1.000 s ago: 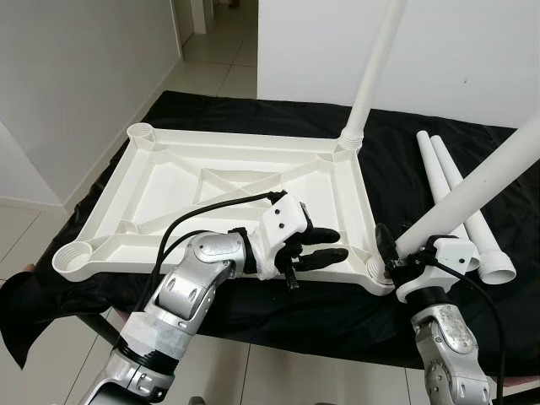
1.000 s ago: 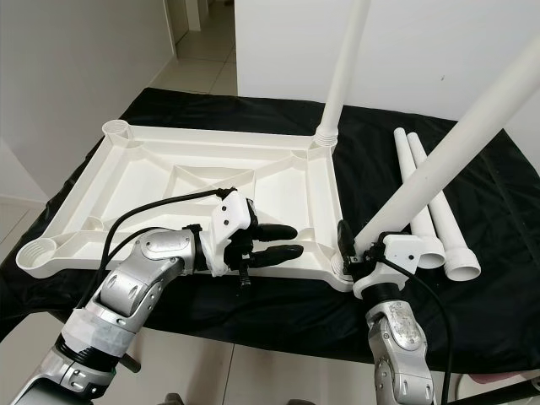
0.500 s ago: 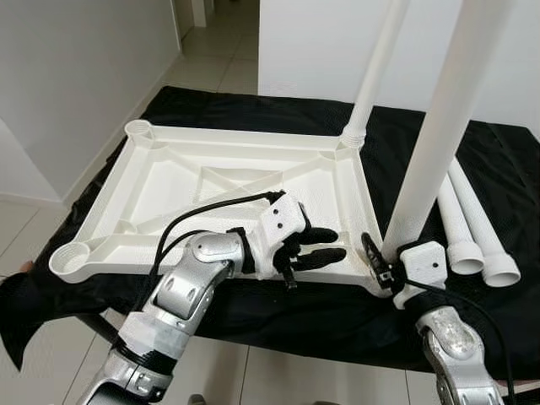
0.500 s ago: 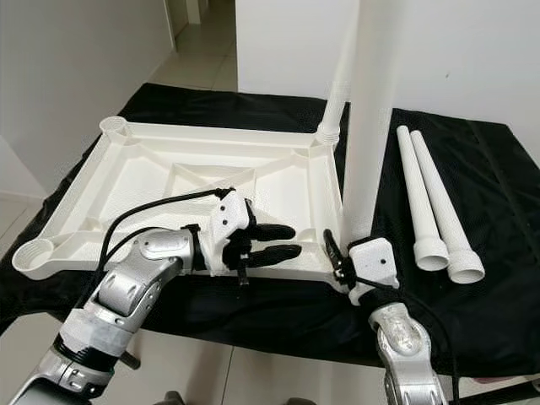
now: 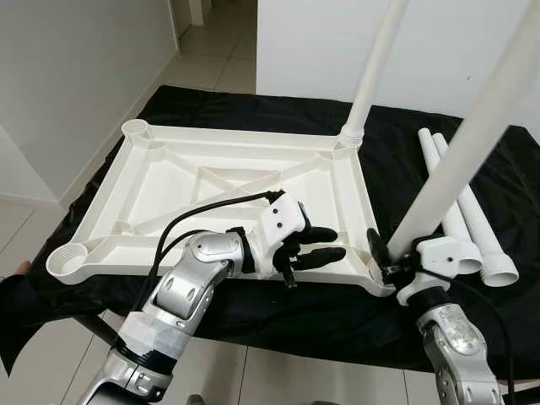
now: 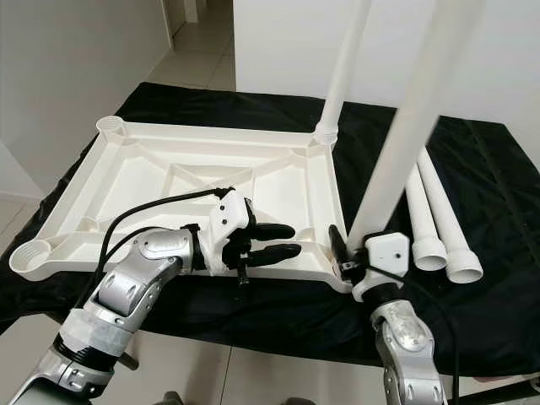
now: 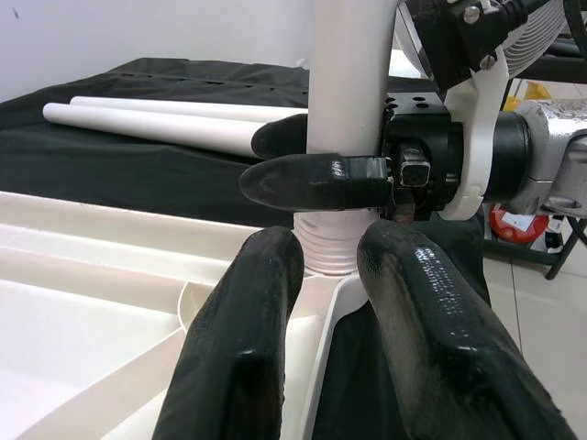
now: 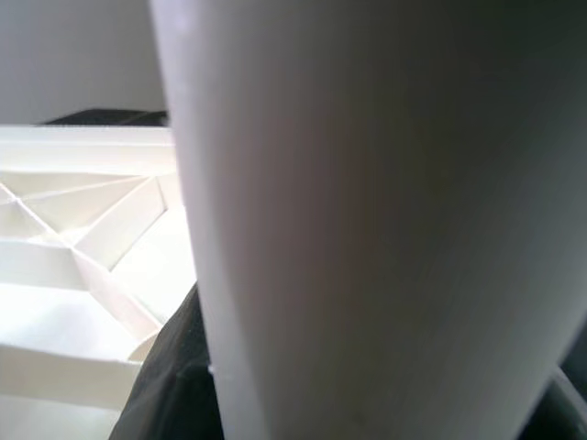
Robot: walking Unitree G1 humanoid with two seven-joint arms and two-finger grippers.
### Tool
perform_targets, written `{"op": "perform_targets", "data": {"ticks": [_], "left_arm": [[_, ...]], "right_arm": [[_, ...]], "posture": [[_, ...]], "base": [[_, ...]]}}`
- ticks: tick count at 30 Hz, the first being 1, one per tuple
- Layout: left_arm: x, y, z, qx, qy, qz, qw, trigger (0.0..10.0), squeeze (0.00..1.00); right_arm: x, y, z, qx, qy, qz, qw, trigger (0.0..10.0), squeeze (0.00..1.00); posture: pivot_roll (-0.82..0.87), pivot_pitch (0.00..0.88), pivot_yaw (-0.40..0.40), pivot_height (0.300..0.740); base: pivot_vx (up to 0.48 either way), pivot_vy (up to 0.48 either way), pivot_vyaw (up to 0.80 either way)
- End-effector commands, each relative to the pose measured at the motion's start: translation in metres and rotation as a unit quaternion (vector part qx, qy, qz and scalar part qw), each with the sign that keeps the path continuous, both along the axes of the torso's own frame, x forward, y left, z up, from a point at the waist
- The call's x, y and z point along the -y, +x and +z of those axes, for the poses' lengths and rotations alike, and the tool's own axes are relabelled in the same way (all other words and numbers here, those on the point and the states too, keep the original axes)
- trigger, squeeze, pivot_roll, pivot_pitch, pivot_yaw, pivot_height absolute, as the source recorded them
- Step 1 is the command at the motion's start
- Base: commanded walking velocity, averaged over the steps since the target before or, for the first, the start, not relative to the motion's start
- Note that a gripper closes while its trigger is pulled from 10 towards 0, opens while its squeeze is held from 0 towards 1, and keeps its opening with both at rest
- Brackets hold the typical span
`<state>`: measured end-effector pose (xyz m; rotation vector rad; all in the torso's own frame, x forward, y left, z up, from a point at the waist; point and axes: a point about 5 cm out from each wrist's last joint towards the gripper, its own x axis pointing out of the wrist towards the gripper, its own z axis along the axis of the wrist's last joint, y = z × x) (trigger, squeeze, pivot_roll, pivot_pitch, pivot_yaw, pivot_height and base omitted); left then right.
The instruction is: Building children table
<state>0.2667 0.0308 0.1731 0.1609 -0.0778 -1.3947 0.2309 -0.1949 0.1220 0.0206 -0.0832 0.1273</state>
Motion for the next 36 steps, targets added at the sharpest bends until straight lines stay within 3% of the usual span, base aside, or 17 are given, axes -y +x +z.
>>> {"op": "perform_targets", "data": {"ticks": [1,9,19,21,23,36], "left_arm": [[-0.001,0.004,0.005,0.007,-0.005,0.021,1.0,10.0,0.0],[-0.002,0.005,0.005,0.008,-0.005,0.025,1.0,10.0,0.0],[-0.003,0.005,0.006,0.008,-0.006,0.028,1.0,10.0,0.0],[-0.003,0.005,0.006,0.008,-0.006,0.028,1.0,10.0,0.0],[-0.002,0.005,0.006,0.006,-0.008,0.028,1.0,10.0,0.0],[-0.001,0.005,0.006,0.007,-0.01,0.028,1.0,10.0,0.0]], "right_arm": [[-0.002,-0.004,-0.032,-0.093,0.035,-0.003,0.995,10.0,0.0],[-0.002,-0.002,-0.034,-0.101,0.059,-0.022,0.993,10.0,0.0],[-0.009,-0.004,-0.033,-0.091,0.015,-0.006,0.996,10.0,0.0],[-0.011,-0.004,-0.032,-0.09,-0.004,0.0,0.996,10.0,0.0],[-0.014,-0.001,-0.03,-0.09,-0.055,0.016,0.994,10.0,0.0],[-0.011,-0.002,-0.03,-0.092,-0.047,0.015,0.994,10.0,0.0]], "posture": [[0.01,0.034,0.029,0.74],[0.02,0.039,0.026,0.74],[0.02,0.044,0.025,0.74],[0.02,0.043,0.024,0.74],[0.01,0.045,0.026,0.74],[0.01,0.043,0.02,0.74]], "base": [[0.0,0.0,0.0],[0.0,0.0,0.0],[0.0,0.0,0.0],[0.0,0.0,0.0],[0.0,0.0,0.0],[0.0,0.0,0.0]]}}
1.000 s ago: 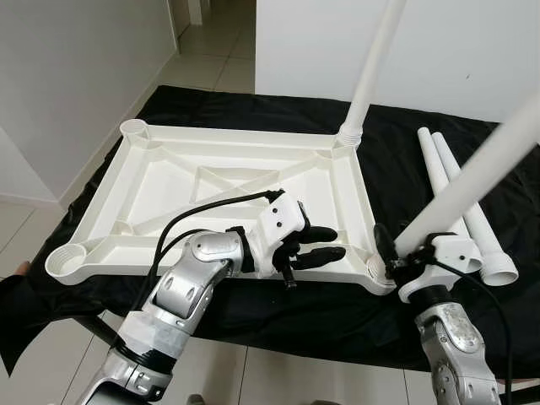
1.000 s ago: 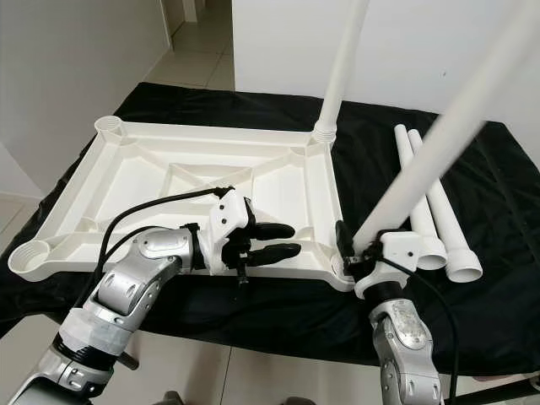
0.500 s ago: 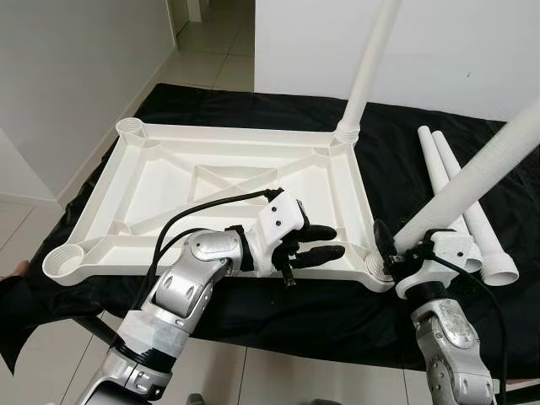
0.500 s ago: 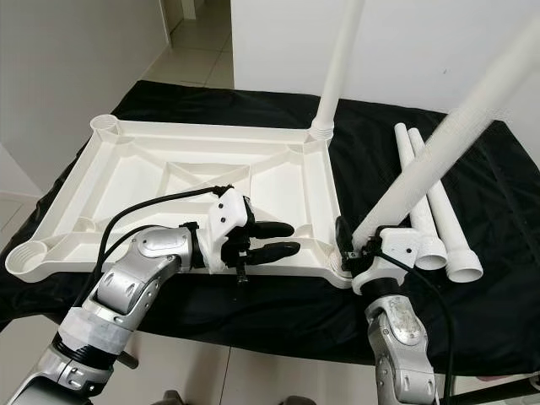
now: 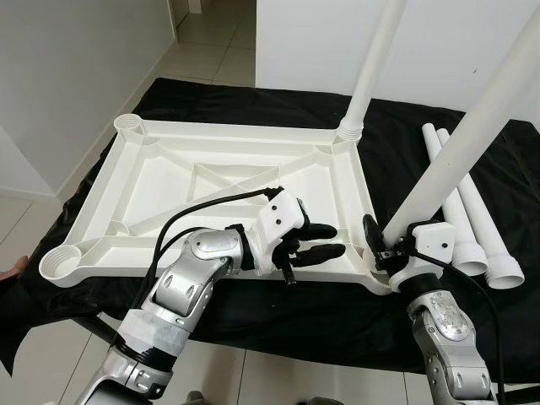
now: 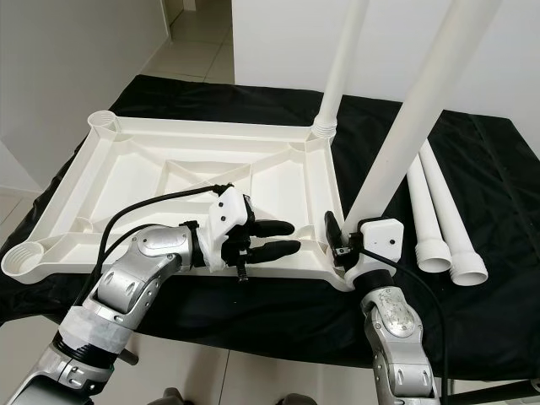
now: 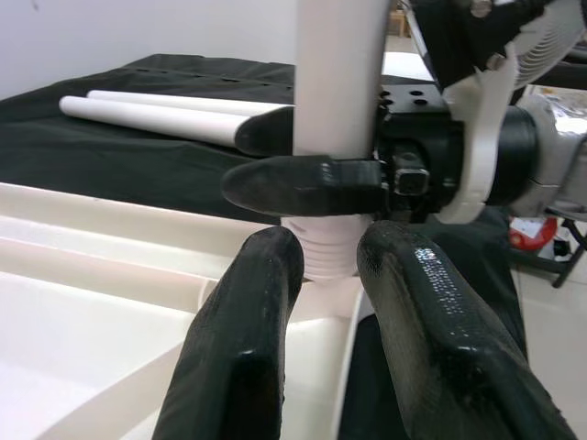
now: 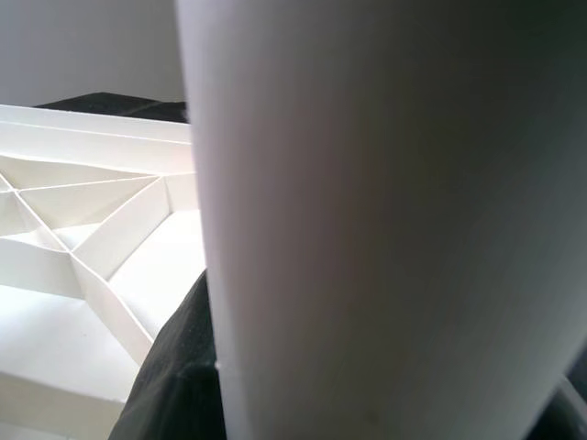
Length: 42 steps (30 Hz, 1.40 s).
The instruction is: Building children table
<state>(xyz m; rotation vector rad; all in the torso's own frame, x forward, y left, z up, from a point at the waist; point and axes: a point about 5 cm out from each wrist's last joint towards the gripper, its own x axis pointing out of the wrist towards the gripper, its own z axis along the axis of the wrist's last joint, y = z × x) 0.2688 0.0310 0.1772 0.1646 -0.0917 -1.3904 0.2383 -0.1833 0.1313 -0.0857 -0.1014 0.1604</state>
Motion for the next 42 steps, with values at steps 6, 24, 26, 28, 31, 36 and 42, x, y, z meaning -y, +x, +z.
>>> {"op": "perform_targets", "data": {"ticks": [6,24,26,28,31,36,42], "left_arm": [[-0.001,0.004,0.003,0.002,-0.007,0.027,1.0,10.0,0.0],[0.001,0.004,0.003,0.004,-0.008,0.02,1.0,10.0,0.0],[0.001,0.004,0.003,0.004,-0.008,0.02,1.0,10.0,0.0],[0.002,0.004,0.003,0.005,-0.009,0.021,1.0,10.0,0.0],[0.002,0.004,0.003,0.004,-0.009,0.022,1.0,10.0,0.0],[0.002,0.004,0.003,0.004,-0.01,0.023,1.0,10.0,0.0],[0.003,0.004,0.003,0.005,-0.01,0.022,1.0,10.0,0.0]], "right_arm": [[0.004,-0.023,-0.044,-0.101,0.006,-0.004,0.995,10.0,0.0],[0.025,-0.035,-0.048,-0.112,0.024,-0.063,0.991,10.0,0.0],[0.024,-0.032,-0.048,-0.114,0.028,-0.067,0.991,10.0,0.0],[0.022,-0.03,-0.048,-0.114,0.037,-0.069,0.99,10.0,0.0],[0.019,-0.027,-0.049,-0.114,0.037,-0.058,0.991,10.0,0.0],[0.012,-0.024,-0.05,-0.116,0.024,-0.027,0.993,10.0,0.0],[0.009,-0.021,-0.052,-0.123,0.032,-0.017,0.992,10.0,0.0]], "posture": [[0.01,0.043,0.024,0.74],[0.0,0.034,0.034,0.74],[0.0,0.032,0.03,0.74],[0.0,0.03,0.031,0.74],[0.0,0.026,0.028,0.74],[0.0,0.019,0.026,0.74],[0.0,0.018,0.025,0.74]], "base": [[0.0,0.0,0.0],[0.0,0.0,0.0],[0.0,0.0,0.0],[0.0,0.0,0.0],[0.0,0.0,0.0],[0.0,0.0,0.0],[0.0,0.0,0.0]]}}
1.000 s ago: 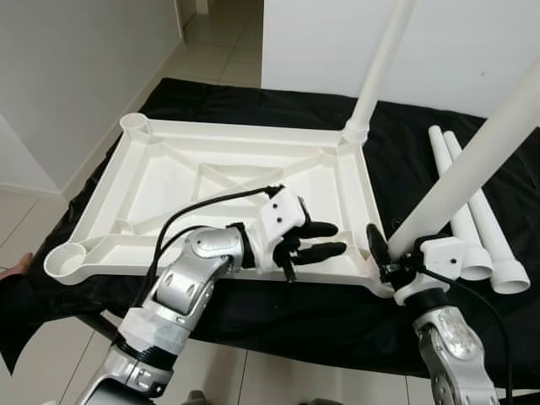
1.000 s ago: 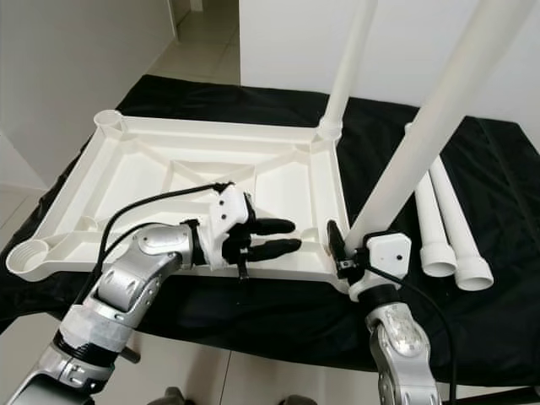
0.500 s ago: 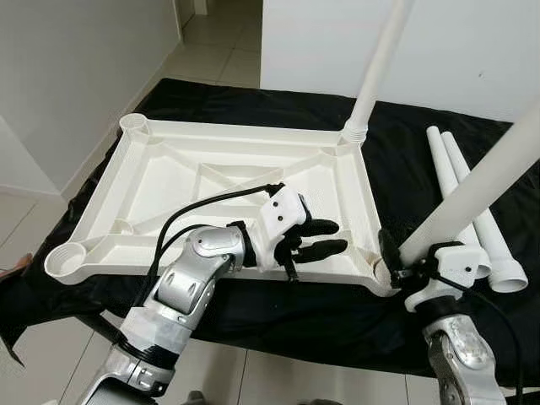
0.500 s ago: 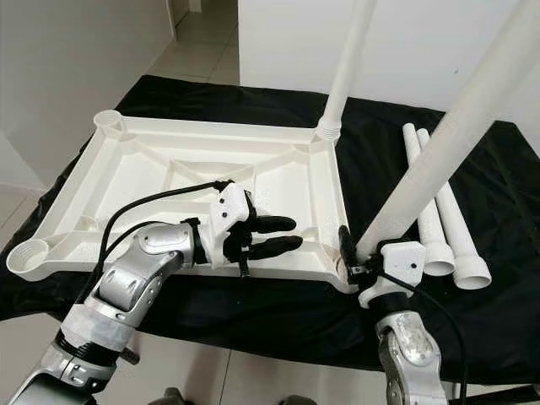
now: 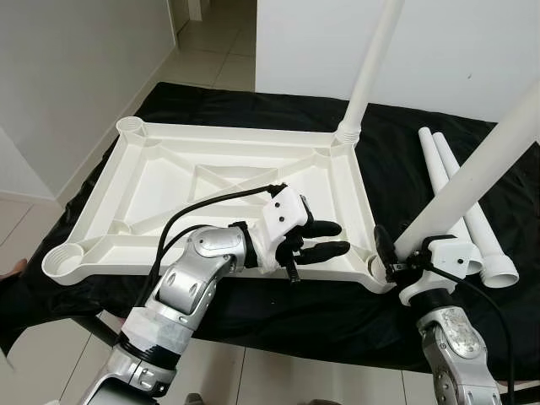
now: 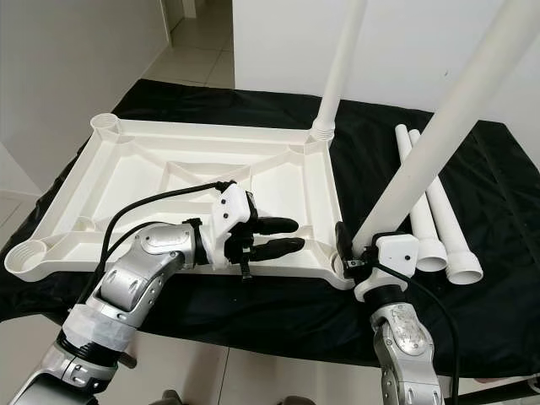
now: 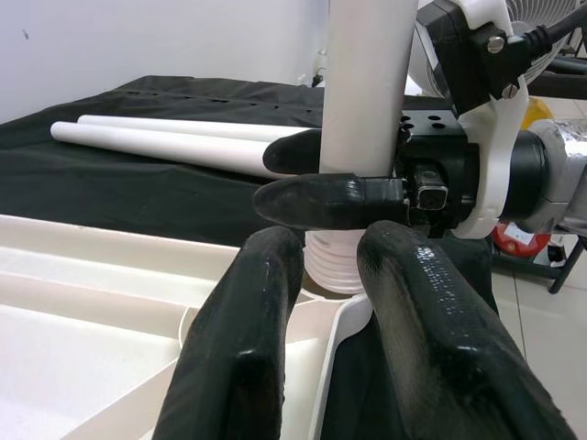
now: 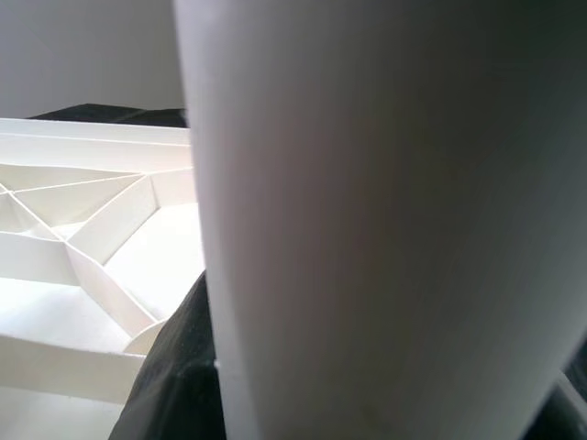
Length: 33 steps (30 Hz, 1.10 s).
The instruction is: Building children table
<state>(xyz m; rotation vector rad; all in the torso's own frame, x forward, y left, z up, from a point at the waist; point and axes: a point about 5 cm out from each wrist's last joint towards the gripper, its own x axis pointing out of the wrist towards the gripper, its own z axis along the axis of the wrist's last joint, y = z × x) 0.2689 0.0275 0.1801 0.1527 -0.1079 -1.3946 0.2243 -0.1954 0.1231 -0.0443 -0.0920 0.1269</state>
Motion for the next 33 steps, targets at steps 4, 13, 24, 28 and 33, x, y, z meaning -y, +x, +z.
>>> {"op": "perform_targets", "data": {"ticks": [4,13,24,28,33], "left_arm": [[0.0,0.004,0.0,0.003,-0.002,0.024,1.0,10.0,0.0],[0.001,0.003,0.0,0.003,-0.003,0.024,1.0,10.0,0.0],[0.001,0.004,0.002,0.004,-0.006,0.028,1.0,10.0,0.0],[0.001,0.005,0.002,0.004,-0.006,0.03,1.0,10.0,0.0],[0.001,0.005,0.002,0.005,-0.007,0.032,0.999,10.0,0.0]], "right_arm": [[-0.003,0.0,-0.043,-0.117,0.016,-0.008,0.993,10.0,0.0],[0.005,0.008,-0.043,-0.108,0.024,-0.05,0.993,10.0,0.0],[-0.006,0.014,-0.011,-0.017,0.116,0.002,0.993,10.0,0.0],[-0.004,0.015,-0.004,-0.002,0.148,0.002,0.989,10.0,0.0],[-0.003,0.017,-0.004,-0.005,0.146,0.001,0.989,10.0,0.0]], "posture": [[0.0,0.011,0.022,0.74],[0.0,0.015,0.022,0.74],[0.01,0.022,0.02,0.74],[0.01,0.023,0.017,0.74],[0.01,0.022,0.017,0.74]], "base": [[0.0,0.0,0.0],[0.0,0.0,0.0],[0.0,0.0,0.0],[0.0,0.0,0.0],[0.0,0.0,0.0]]}}
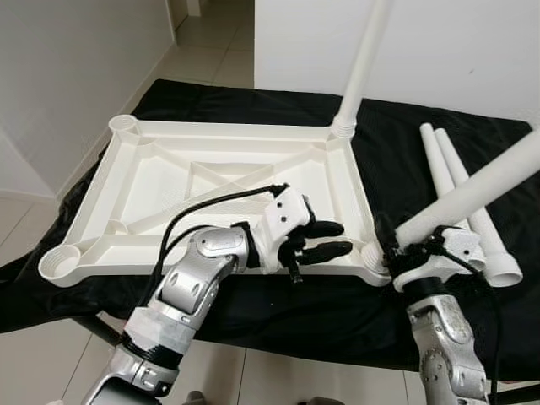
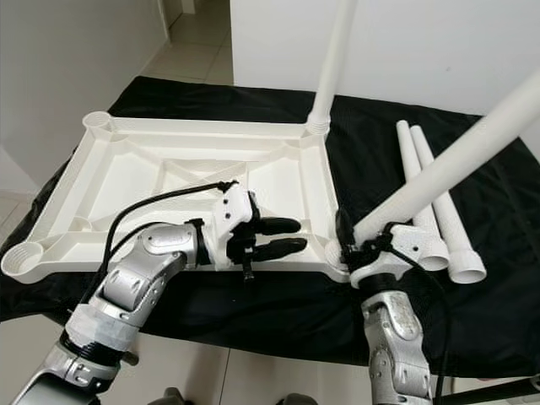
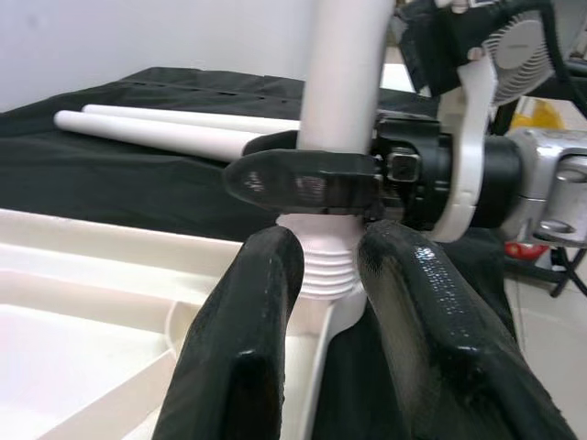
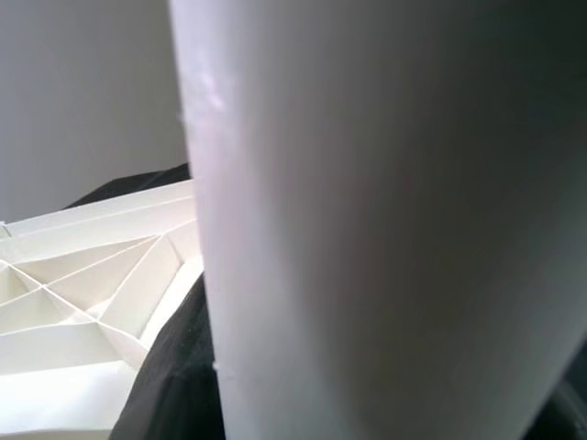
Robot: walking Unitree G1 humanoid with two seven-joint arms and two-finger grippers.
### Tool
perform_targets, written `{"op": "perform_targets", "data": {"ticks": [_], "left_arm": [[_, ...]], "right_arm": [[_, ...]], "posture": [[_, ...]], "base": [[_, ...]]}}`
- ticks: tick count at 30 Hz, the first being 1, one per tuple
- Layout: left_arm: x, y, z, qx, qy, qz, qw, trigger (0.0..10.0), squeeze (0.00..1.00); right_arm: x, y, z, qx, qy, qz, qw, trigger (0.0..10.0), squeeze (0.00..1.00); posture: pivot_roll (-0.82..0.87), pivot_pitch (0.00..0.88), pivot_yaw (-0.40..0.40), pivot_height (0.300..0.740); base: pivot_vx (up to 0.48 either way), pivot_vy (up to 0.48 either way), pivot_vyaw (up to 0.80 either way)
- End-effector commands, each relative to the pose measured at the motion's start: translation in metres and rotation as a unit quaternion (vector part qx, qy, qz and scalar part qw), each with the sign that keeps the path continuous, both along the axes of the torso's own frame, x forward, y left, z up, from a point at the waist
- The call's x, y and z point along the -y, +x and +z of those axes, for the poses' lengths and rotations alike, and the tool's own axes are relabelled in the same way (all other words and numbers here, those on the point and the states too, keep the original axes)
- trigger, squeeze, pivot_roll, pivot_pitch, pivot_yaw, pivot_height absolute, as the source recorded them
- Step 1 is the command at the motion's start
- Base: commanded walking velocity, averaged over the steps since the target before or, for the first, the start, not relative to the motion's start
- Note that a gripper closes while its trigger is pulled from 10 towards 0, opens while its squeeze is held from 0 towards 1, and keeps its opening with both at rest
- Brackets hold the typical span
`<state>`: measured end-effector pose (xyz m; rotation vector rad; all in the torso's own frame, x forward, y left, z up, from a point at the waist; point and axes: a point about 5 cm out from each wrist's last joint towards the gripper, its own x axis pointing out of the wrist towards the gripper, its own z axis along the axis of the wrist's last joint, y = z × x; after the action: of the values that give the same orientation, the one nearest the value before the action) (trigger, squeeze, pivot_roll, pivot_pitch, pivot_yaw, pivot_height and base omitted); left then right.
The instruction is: Building children table
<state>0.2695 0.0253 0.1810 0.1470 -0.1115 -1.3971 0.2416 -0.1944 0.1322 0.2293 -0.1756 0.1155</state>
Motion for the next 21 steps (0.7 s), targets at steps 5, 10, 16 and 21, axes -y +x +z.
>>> {"op": "perform_targets", "data": {"ticks": [5,10,16,21], "left_arm": [[-0.002,0.005,0.002,0.005,-0.005,0.035,0.999,10.0,0.0],[-0.002,0.006,0.002,0.006,-0.006,0.037,0.999,10.0,0.0],[-0.002,0.006,0.002,0.007,-0.006,0.037,0.999,10.0,0.0],[-0.002,0.006,0.003,0.006,-0.006,0.037,0.999,10.0,0.0]], "right_arm": [[-0.002,0.001,-0.015,-0.039,0.001,0.005,0.999,10.0,0.0],[0.004,-0.001,-0.024,-0.066,-0.097,-0.004,0.993,10.0,0.0],[0.01,-0.002,-0.029,-0.081,-0.089,-0.016,0.993,10.0,0.0],[0.011,-0.004,-0.037,-0.1,-0.09,-0.019,0.991,10.0,0.0]], "posture": [[0.01,0.02,0.016,0.74],[0.01,0.018,0.018,0.74],[0.01,0.02,0.017,0.74],[0.01,0.021,0.018,0.74]], "base": [[0.0,0.0,0.0],[0.0,0.0,0.0],[0.0,0.0,0.0],[0.0,0.0,0.0]]}}
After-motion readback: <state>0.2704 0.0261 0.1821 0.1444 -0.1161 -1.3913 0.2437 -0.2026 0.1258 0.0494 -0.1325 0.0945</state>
